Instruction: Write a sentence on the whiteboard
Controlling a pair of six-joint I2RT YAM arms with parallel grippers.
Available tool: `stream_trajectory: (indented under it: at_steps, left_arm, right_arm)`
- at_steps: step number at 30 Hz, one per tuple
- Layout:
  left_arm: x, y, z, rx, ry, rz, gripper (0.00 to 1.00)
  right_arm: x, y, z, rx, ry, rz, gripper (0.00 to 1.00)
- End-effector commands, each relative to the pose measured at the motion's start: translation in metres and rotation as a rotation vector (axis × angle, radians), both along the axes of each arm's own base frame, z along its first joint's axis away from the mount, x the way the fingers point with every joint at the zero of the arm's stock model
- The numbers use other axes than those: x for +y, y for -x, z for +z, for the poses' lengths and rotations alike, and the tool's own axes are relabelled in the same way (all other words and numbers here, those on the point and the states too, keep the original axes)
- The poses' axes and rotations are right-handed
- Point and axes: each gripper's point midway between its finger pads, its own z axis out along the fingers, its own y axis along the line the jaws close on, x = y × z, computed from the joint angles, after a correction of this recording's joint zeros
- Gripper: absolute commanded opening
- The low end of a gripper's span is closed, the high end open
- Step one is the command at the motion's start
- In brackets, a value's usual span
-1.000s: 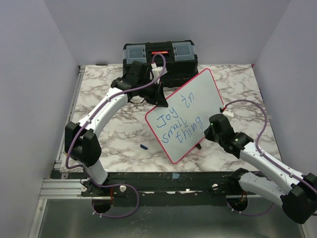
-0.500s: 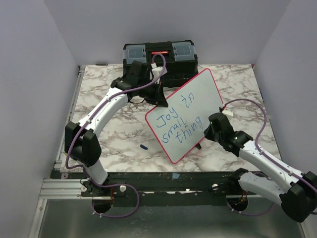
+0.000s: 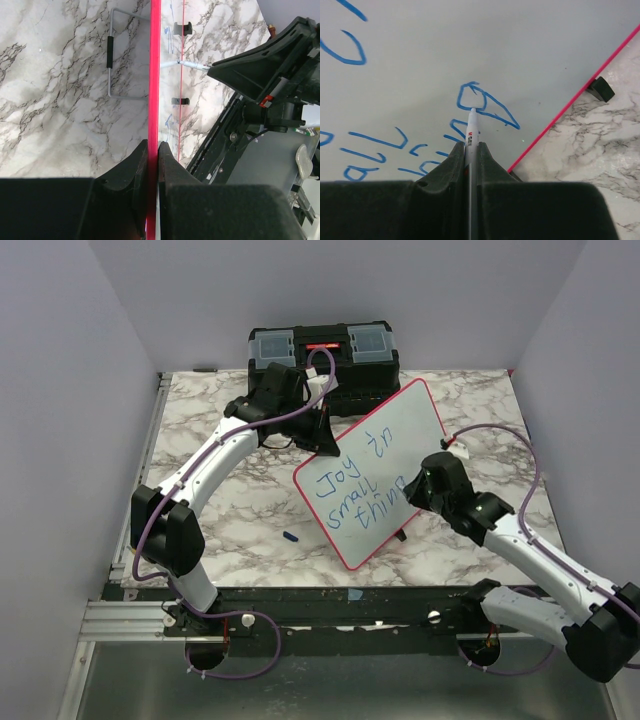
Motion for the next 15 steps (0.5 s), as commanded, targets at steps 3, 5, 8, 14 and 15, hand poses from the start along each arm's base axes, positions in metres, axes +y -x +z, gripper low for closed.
stream_trajectory:
  at_steps: [3,5,8,14,15]
  left_arm:
    - [0.003,-0.001,0.004,-0.083,-0.025,-0.016,0.0]
    - [0.003,-0.001,0.003,-0.08,-0.027,-0.014,0.0]
    - [0.003,-0.001,0.002,-0.074,-0.028,-0.013,0.0]
    - [0.003,-0.001,0.005,-0.075,-0.029,-0.011,0.0]
    - [0.003,-0.001,0.004,-0.07,-0.031,-0.01,0.0]
  right_arm:
    - [0.006,-0.005,0.041,-0.082,-0.043,0.02,0.01]
    - [0.002,-0.002,0.047,-0.097,-0.047,0.012,0.01]
    - [-0.004,0.003,0.051,-0.106,-0.047,-0.001,0.01]
    - [-0.019,0.008,0.045,-0.11,-0.013,-0.049,0.01]
    - [-0.021,0.008,0.043,-0.107,-0.003,-0.061,0.01]
